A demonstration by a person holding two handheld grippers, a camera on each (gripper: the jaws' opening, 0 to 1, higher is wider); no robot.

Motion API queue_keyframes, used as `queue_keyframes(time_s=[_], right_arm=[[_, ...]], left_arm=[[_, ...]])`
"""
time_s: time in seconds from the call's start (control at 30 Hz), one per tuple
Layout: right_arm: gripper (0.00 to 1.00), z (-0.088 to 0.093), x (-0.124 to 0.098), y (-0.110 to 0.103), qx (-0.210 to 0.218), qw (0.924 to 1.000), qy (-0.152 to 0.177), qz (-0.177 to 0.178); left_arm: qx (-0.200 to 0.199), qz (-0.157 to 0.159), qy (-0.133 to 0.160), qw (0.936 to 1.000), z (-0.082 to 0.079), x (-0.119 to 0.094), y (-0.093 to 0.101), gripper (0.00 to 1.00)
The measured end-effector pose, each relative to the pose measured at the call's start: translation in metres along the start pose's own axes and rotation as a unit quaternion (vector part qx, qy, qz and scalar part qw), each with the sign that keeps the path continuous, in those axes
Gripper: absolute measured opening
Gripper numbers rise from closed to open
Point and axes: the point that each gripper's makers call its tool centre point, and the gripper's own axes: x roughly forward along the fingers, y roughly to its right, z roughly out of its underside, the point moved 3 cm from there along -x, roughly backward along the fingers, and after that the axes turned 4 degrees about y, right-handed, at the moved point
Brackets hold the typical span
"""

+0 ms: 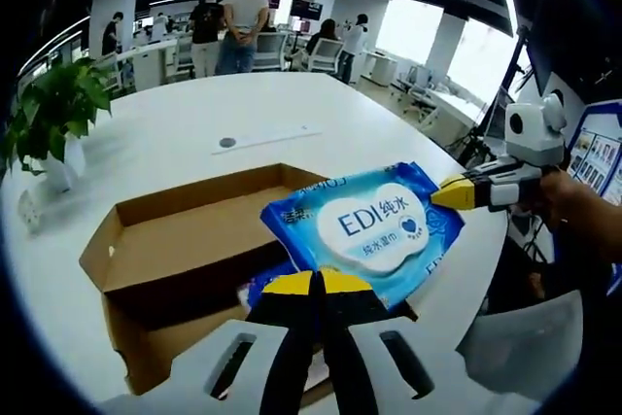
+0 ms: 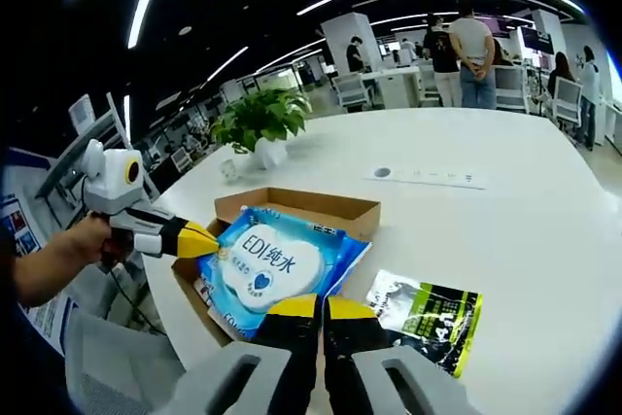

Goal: Operate the shoe box by opening the lid, removing the specified soft item, and placing it in the target area until the item is outside and the box remains undamaged.

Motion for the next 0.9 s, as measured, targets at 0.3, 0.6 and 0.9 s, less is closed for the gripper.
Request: queue_keyframes(time_s=[0.3,0.6,0.9], right_arm=[[0.0,0.004,-0.015,0.017,-0.004,0.9999,-0.004,0.012],[0.0,0.007,-0.029,0.031,-0.001,0.9997,-0.005,0.023],[0.0,0.012,-0.042,0.049,0.001,0.9995,-0.006,0.031]], left_arm=[[0.001,0.014,-0.001,0.9999,-0.003,0.014,0.018,0.0],[0.001,0.026,0.002,0.9997,-0.007,0.024,0.035,0.0],[0.0,0.034,0.005,0.9994,-0.009,0.036,0.053,0.0]])
